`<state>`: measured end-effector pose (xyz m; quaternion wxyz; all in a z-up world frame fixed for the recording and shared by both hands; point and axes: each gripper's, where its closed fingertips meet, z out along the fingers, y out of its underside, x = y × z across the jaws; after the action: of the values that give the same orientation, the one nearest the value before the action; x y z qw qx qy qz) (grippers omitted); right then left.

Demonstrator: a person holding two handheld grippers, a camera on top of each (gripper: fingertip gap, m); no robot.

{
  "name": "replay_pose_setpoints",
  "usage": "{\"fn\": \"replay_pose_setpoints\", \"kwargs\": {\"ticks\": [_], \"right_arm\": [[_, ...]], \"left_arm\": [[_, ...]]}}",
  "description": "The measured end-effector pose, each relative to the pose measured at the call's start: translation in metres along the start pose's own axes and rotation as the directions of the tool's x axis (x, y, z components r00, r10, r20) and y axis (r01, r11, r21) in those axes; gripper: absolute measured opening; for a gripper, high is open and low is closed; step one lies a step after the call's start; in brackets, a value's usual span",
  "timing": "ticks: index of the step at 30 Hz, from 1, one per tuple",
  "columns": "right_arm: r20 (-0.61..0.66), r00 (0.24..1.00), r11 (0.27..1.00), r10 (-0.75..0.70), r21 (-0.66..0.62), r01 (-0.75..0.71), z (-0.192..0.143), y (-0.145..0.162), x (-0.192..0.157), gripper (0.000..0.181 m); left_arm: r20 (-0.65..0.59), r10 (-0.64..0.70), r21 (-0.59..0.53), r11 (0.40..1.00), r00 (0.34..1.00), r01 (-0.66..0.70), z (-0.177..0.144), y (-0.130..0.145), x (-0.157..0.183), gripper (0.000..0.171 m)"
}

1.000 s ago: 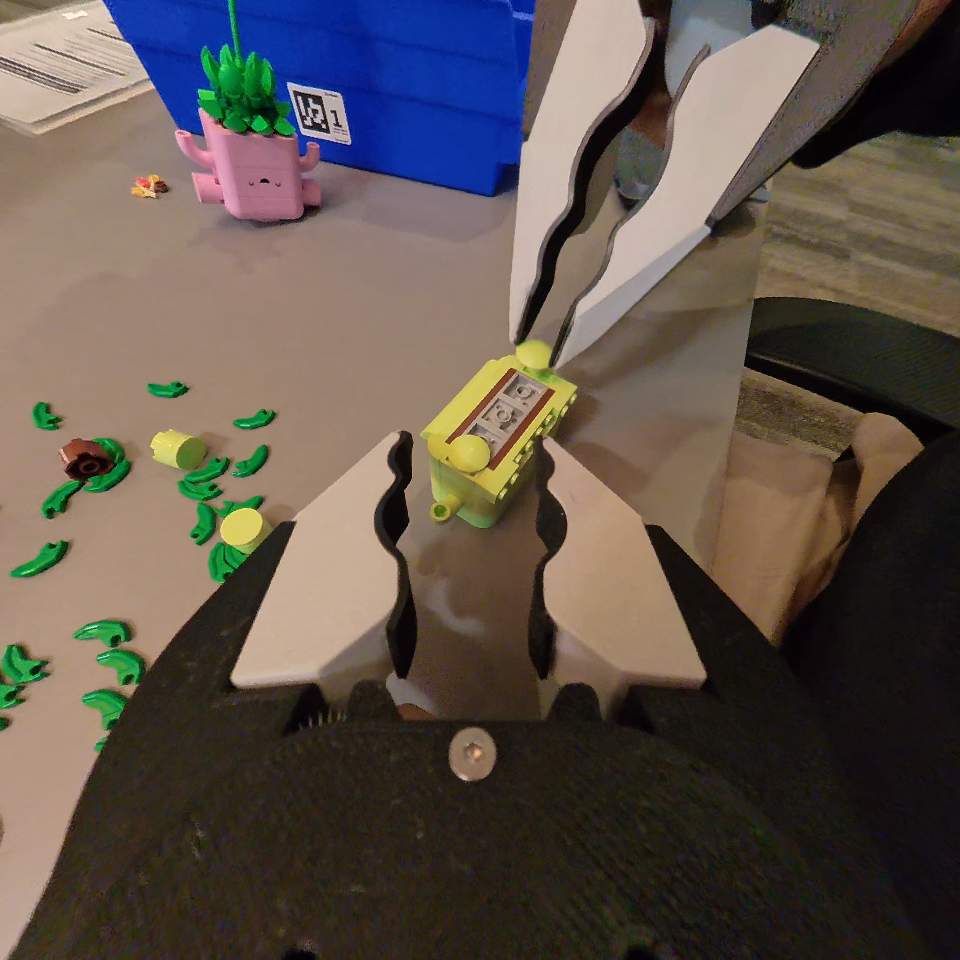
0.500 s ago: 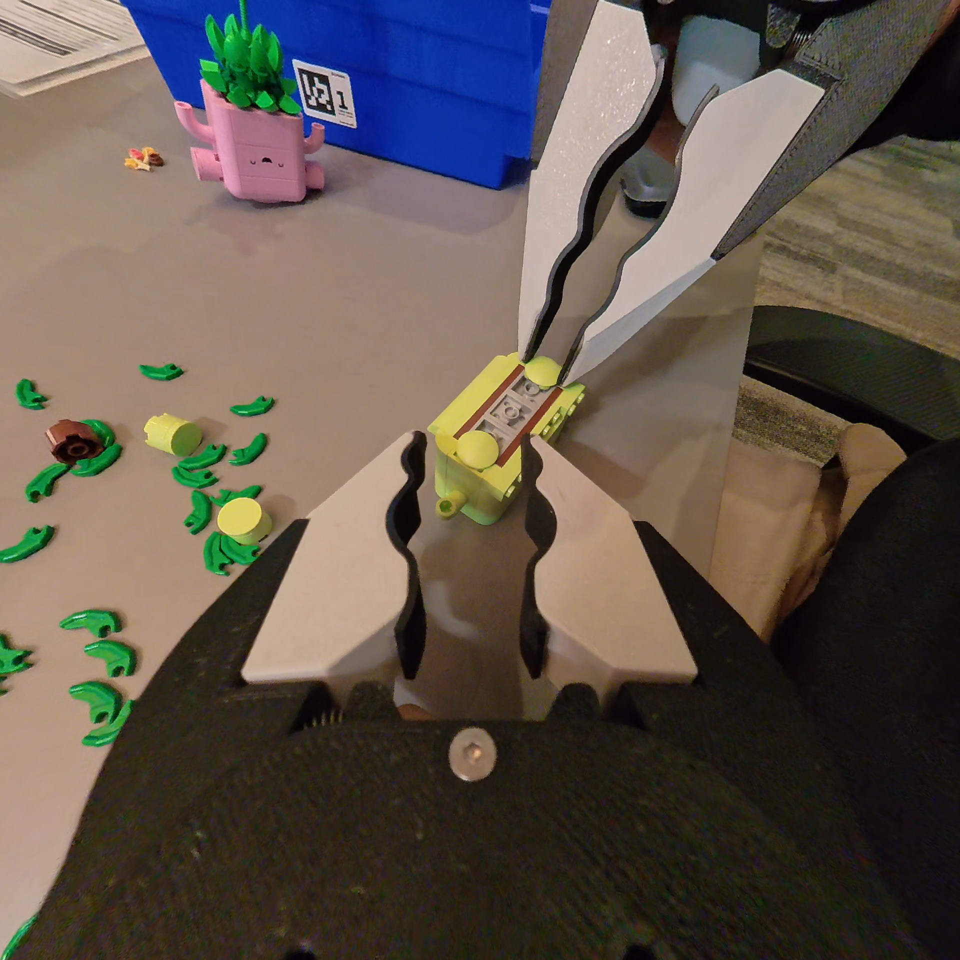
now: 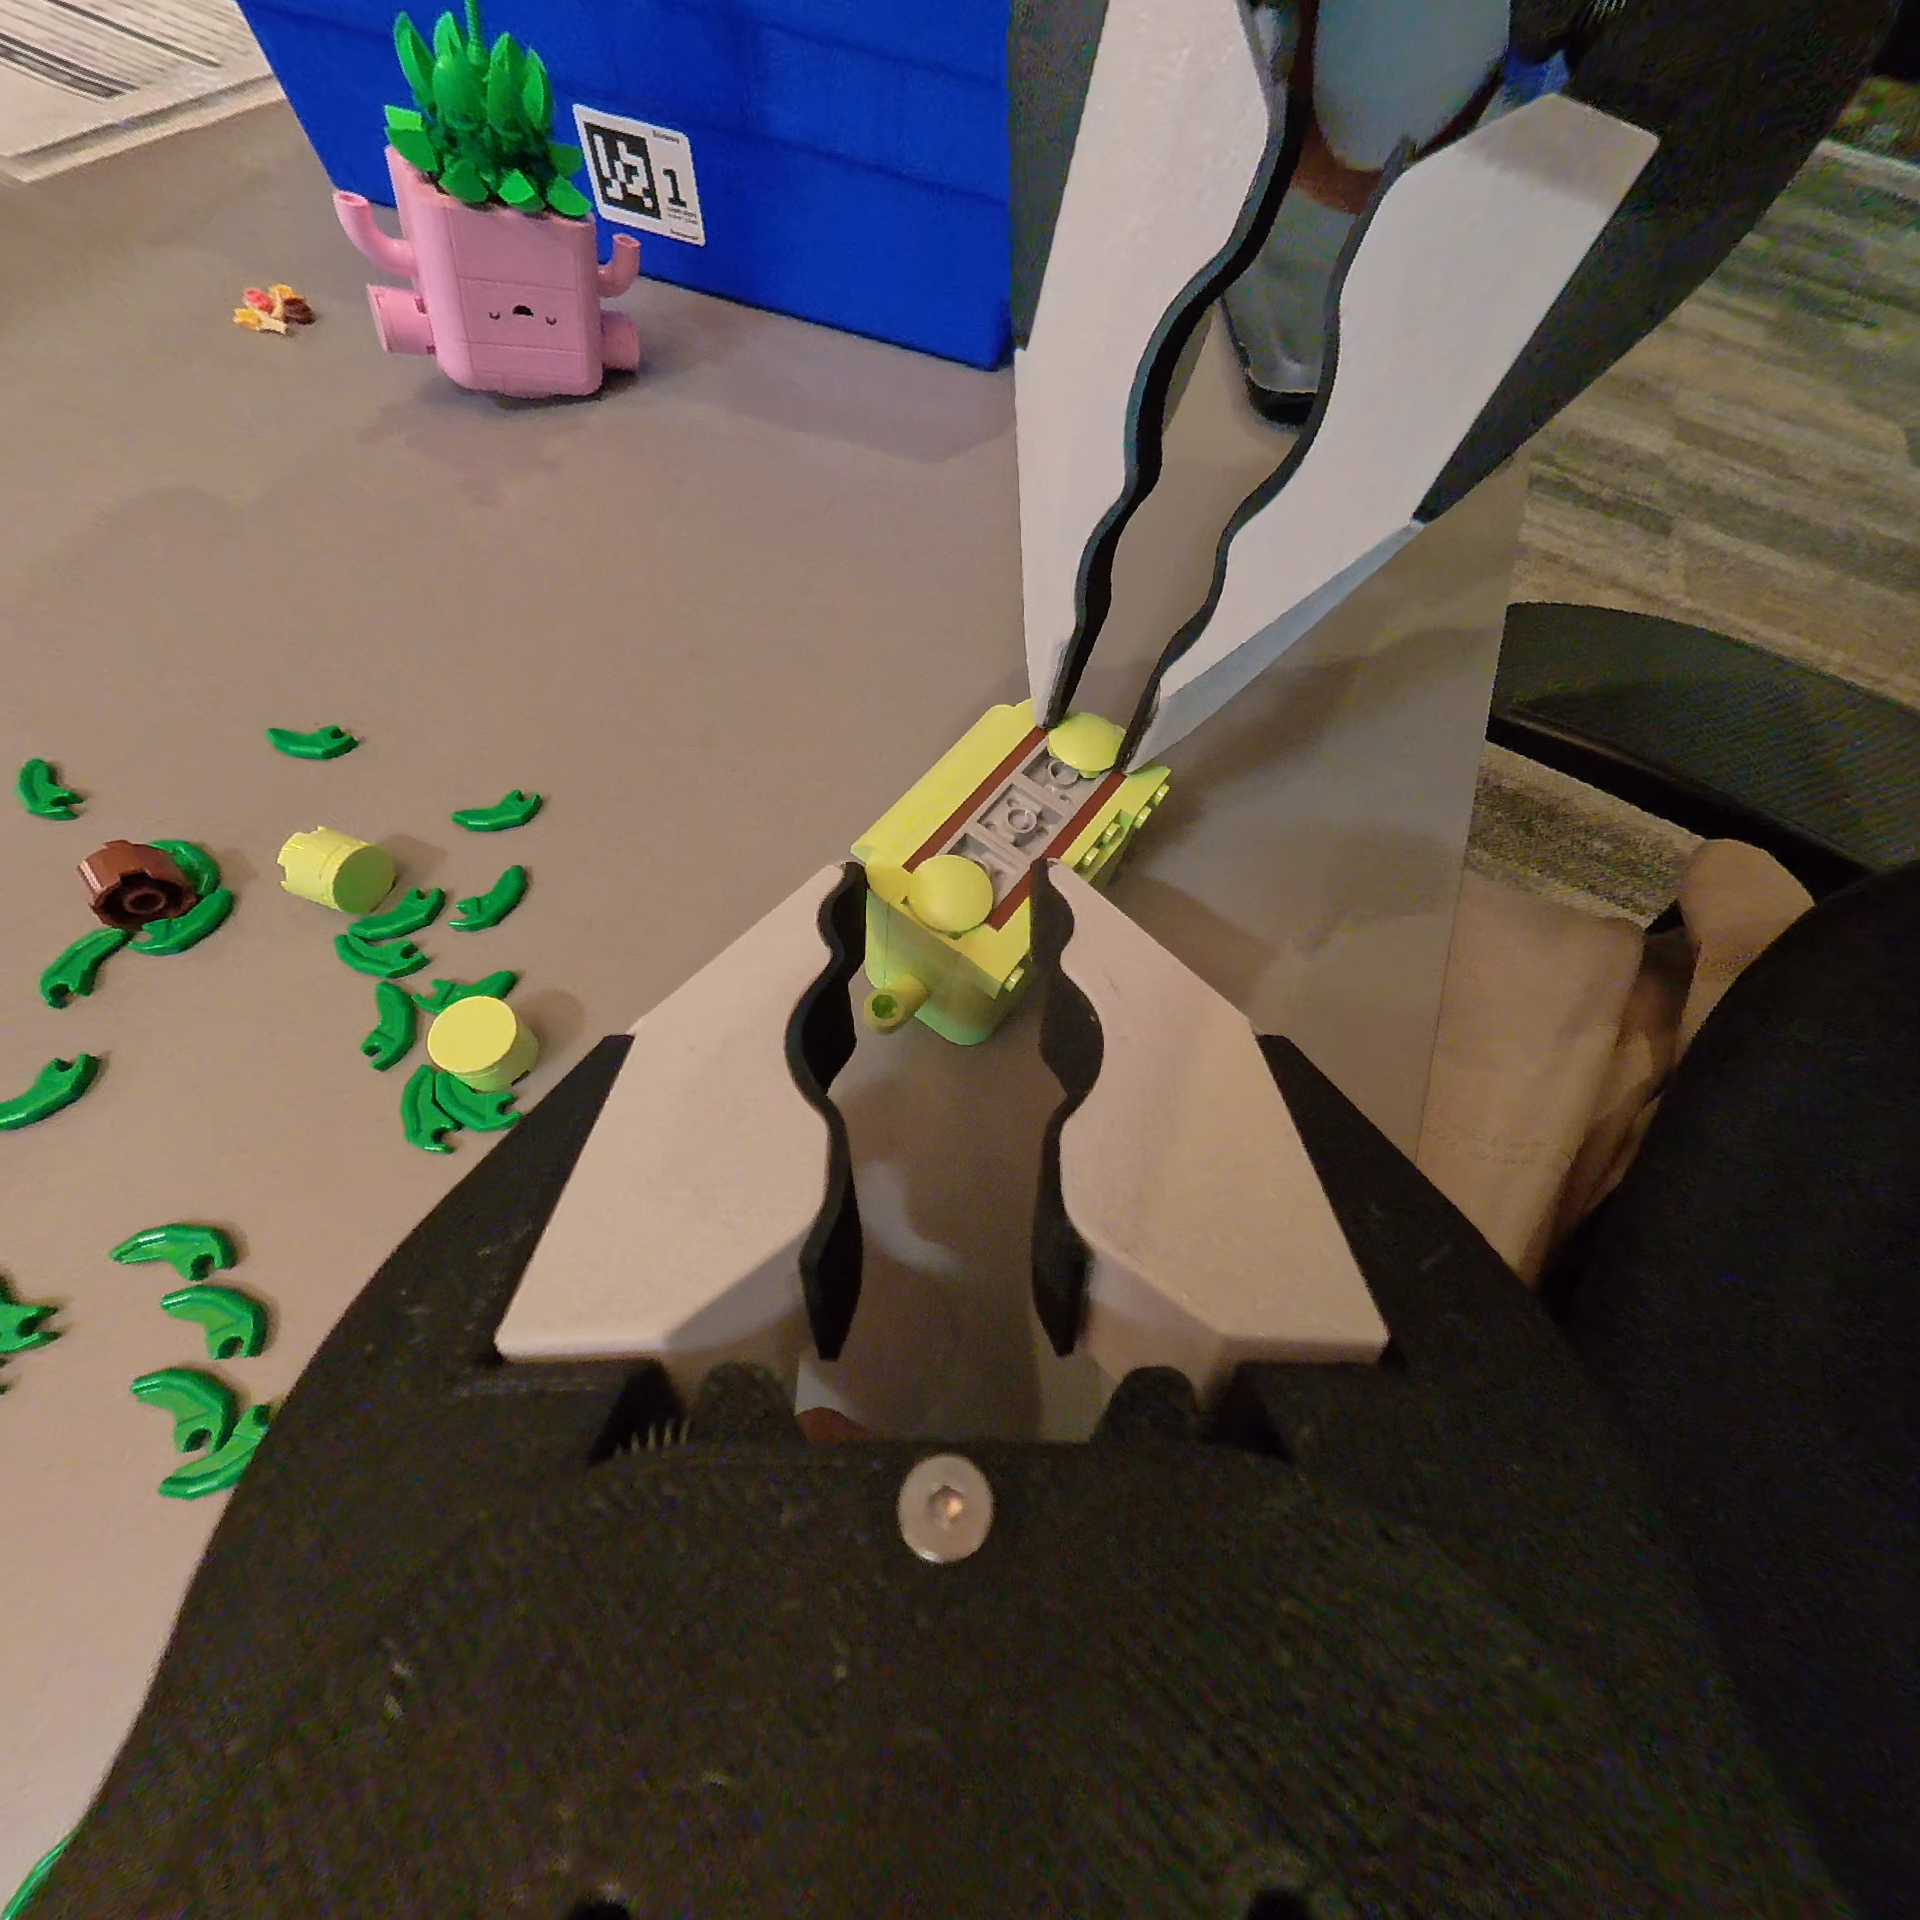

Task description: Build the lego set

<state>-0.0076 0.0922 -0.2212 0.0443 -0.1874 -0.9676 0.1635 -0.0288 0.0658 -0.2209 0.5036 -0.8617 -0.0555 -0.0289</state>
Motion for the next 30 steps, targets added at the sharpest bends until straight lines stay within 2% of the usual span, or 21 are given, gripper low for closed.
{"fn": "replay_pose_setpoints", "kwargs": {"ticks": [5, 9, 11, 13, 15, 18, 24, 30], "right_arm": [[0.002, 0.999, 0.997, -0.042, -0.061, 0.042, 0.0, 0.0, 0.0, 0.012], [-0.065, 0.996, 0.998, -0.062, -0.026, 0.061, 0.0, -0.003, 0.002, 0.013], [-0.069, 0.997, 0.999, -0.024, 0.02, 0.026, 0.0, -0.004, 0.002, 0.015], [-0.05, 0.998, 0.996, 0.033, 0.084, -0.029, -0.004, -0.007, 0.001, 0.029], [-0.033, 0.996, 0.988, 0.08, 0.135, -0.075, -0.008, -0.01, 0.001, 0.027], [-0.066, 0.994, 0.986, 0.087, 0.145, -0.076, -0.01, -0.006, 0.005, 0.02], [-0.086, 0.972, 0.966, 0.217, 0.16, -0.201, -0.018, 0.019, 0.005, 0.019], [-0.011, 0.924, 0.905, 0.383, 0.206, -0.372, -0.006, 0.049, -0.031, 0.02]], "left_arm": [[-0.002, -0.006, -0.001, 1.0, 1.0, 0.006, 0.0, 0.0, 0.0, 0.03], [0.012, 0.002, 0.005, 1.0, 1.0, -0.002, -0.001, 0.0, -0.001, 0.029], [0.013, 0.003, 0.005, 1.0, 1.0, -0.003, -0.001, 0.0, -0.001, 0.029], [0.012, 0.001, 0.006, 1.0, 1.0, -0.001, -0.001, 0.0, -0.001, 0.029], [0.01, -0.001, 0.005, 1.0, 1.0, 0.001, -0.001, 0.0, -0.001, 0.029], [0.006, -0.007, 0.002, 1.0, 1.0, 0.007, 0.0, 0.0, -0.001, 0.03], [0.002, -0.02, 0.004, 1.0, 1.0, 0.02, -0.001, 0.0, -0.002, 0.03], [0.0, -0.038, 0.008, 0.999, 0.999, 0.038, -0.002, 0.0, -0.003, 0.029]]}}
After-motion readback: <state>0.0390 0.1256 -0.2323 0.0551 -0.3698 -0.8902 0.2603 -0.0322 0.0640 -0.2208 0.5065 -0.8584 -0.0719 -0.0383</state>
